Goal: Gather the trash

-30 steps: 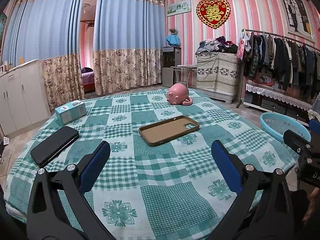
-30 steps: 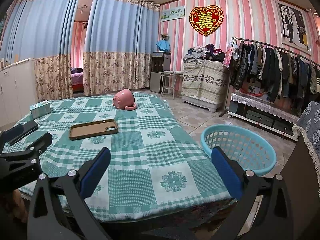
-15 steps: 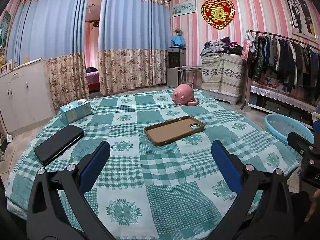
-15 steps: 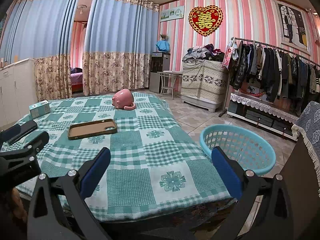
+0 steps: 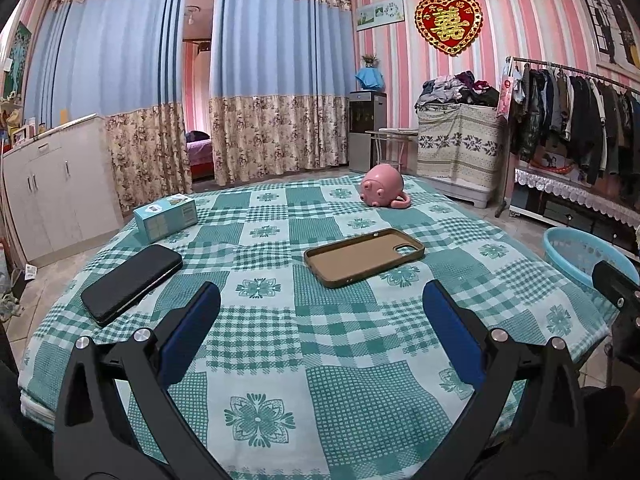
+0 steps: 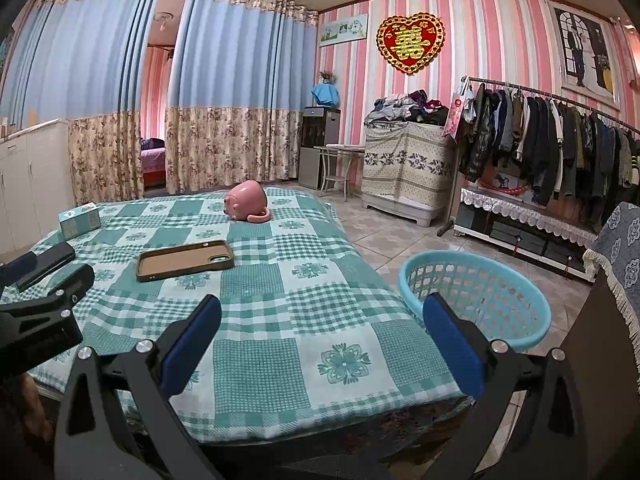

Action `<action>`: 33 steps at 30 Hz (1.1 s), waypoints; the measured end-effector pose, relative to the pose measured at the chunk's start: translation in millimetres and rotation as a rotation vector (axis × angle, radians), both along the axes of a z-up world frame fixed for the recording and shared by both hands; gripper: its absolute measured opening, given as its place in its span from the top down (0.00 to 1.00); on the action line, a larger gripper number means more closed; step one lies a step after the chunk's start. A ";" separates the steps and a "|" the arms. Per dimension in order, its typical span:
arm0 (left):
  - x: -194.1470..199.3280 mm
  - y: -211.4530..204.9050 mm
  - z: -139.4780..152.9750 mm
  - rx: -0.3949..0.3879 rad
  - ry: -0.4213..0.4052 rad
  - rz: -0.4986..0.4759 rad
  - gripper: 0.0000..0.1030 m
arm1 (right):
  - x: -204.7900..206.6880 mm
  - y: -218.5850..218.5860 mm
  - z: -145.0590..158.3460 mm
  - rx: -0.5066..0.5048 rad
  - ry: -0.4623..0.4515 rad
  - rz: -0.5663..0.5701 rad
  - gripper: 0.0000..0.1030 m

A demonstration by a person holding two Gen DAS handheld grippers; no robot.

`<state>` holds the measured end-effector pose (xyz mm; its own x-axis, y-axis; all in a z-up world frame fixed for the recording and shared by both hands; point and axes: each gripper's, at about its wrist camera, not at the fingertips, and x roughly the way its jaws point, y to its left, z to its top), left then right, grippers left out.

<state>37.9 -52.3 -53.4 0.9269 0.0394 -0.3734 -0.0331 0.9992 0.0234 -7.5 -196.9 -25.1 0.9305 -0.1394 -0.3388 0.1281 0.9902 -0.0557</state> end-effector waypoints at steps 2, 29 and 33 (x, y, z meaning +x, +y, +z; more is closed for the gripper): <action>0.3 -0.1 -0.2 0.000 -0.001 0.000 0.05 | -0.4 0.6 0.4 -0.002 0.000 0.000 0.04; -3.5 -1.1 0.9 0.009 -0.019 -0.005 0.05 | -0.6 0.8 -0.4 -0.002 0.000 0.000 0.04; -3.6 -1.2 1.5 0.013 -0.022 -0.007 0.05 | -0.5 1.0 -0.5 -0.001 0.000 0.000 0.04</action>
<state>34.3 -53.5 -52.0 0.9353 0.0379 -0.3519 -0.0272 0.9990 0.0353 -8.0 -195.9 -25.5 0.9305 -0.1401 -0.3385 0.1284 0.9901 -0.0568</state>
